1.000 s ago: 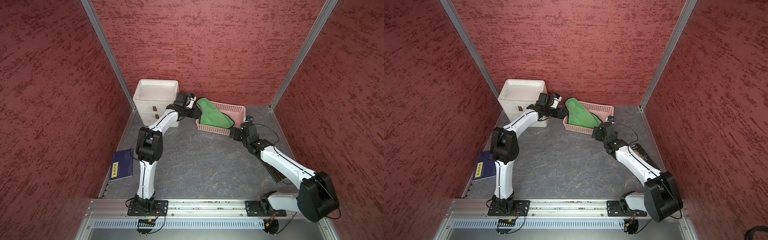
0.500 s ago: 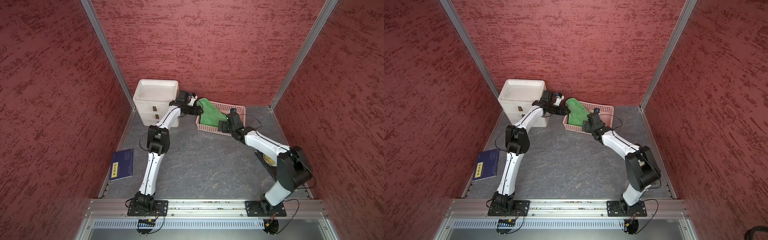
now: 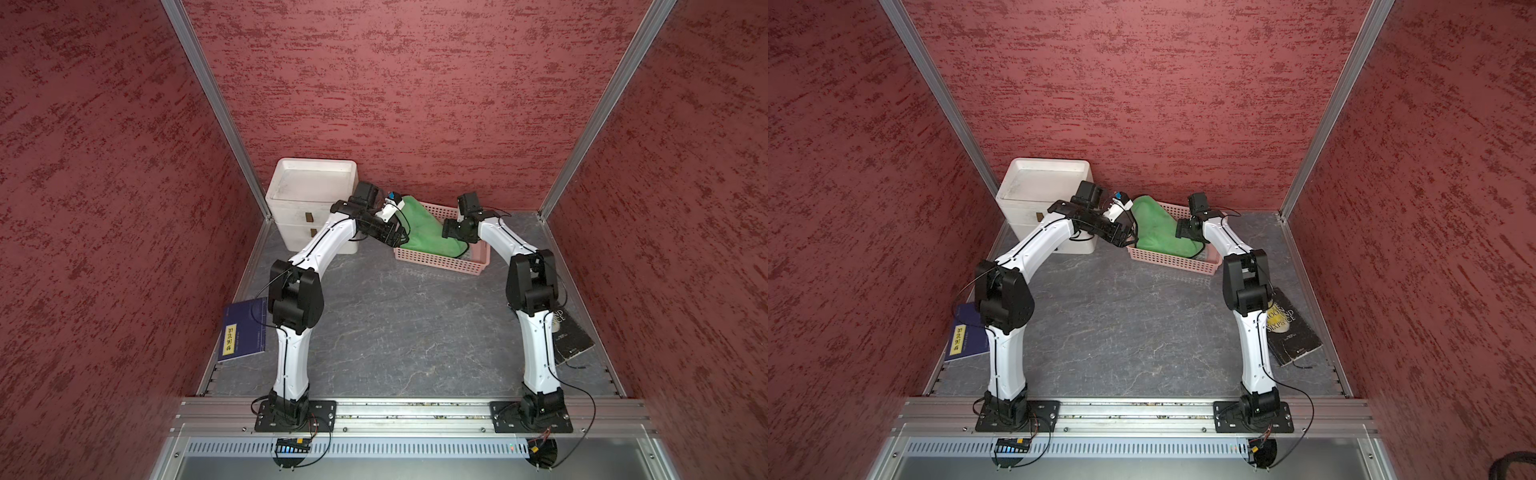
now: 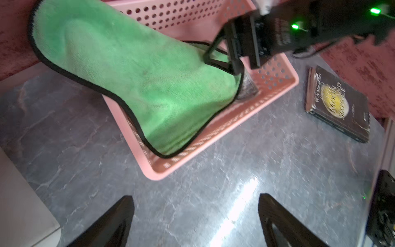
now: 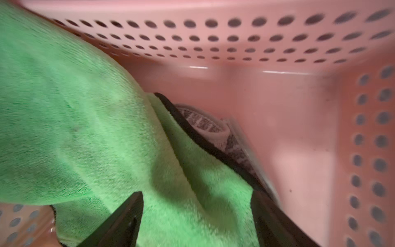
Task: Fold the square dishcloth
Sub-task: Pick up the cleaning item from the bin.
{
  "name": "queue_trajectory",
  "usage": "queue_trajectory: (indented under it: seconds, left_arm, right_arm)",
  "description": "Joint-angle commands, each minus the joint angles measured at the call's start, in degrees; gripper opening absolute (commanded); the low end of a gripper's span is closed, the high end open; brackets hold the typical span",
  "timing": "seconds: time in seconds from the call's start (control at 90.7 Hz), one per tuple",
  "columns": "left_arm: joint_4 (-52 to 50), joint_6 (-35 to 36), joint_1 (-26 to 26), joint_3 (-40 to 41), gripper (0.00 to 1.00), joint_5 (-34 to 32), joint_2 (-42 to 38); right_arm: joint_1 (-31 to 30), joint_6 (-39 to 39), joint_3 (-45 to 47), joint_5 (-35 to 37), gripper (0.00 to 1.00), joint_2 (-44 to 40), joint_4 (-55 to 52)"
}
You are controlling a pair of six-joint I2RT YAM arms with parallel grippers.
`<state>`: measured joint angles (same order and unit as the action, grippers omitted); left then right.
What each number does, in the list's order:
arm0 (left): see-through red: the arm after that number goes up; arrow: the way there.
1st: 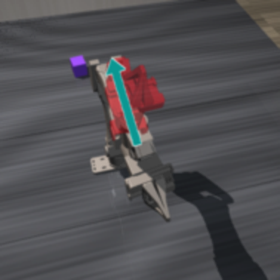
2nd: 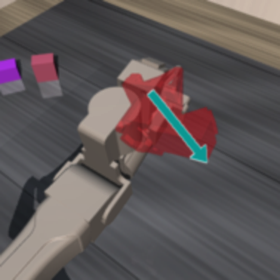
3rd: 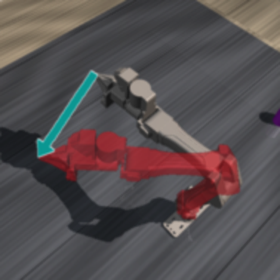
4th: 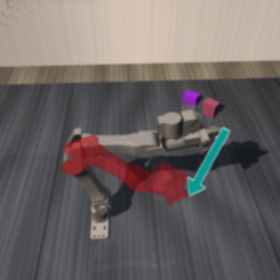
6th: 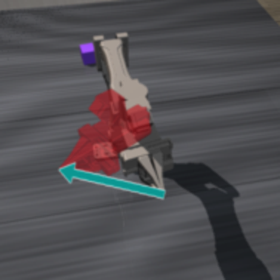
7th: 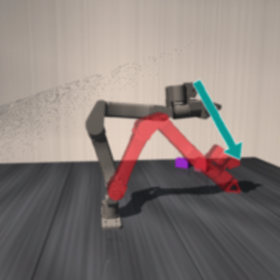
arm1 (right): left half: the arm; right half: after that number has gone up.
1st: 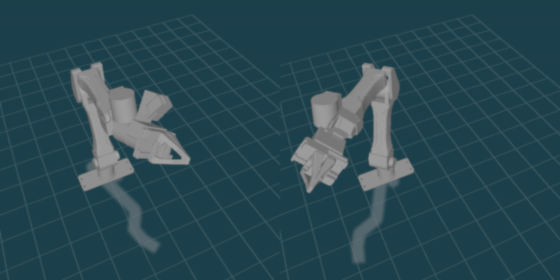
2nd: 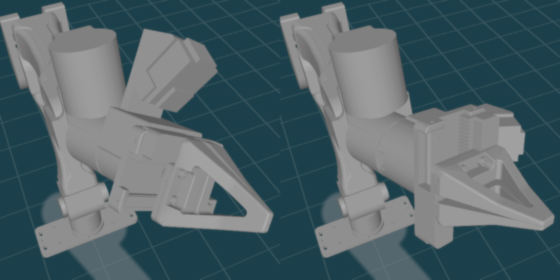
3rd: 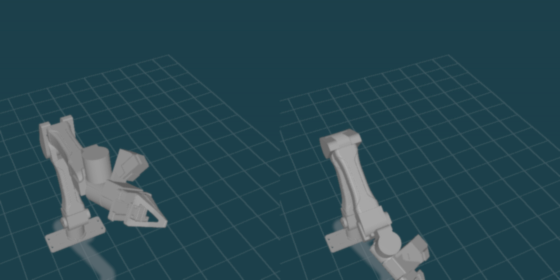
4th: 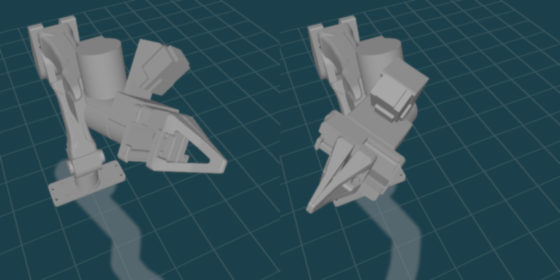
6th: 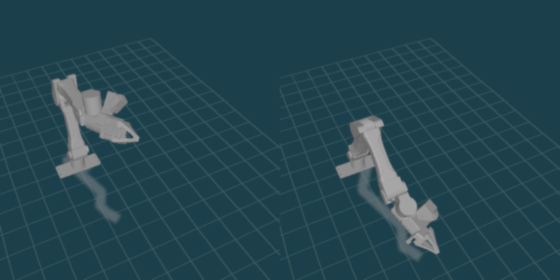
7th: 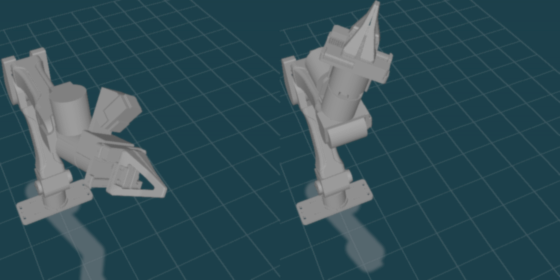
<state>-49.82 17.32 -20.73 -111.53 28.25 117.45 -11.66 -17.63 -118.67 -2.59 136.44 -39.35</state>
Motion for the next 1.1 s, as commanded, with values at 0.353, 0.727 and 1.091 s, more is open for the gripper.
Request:
queue_trajectory:
  seconds: [0.353, 0.727, 1.091]
  left_arm:
    - [-0.9, 10.3, -2.3, 28.5, 0.95, -3.4, -20.6]
    - [1.3, 11.2, -2.5, 38.6, 0.96, -7.1, -29.2]
    - [4.6, 11.0, -0.2, 45.4, 0.98, -7.5, -36.3]
  right_arm:
    - [0.3, 4.0, 0.1, -6.1, 0.17, -3.1, -0.9]
    - [-2.8, 7.4, 8.8, -1.4, 0.01, -14.7, 0.2]
    - [-9.3, 5.9, 9.4, -2.2, 0.06, -25.1, -1.9]
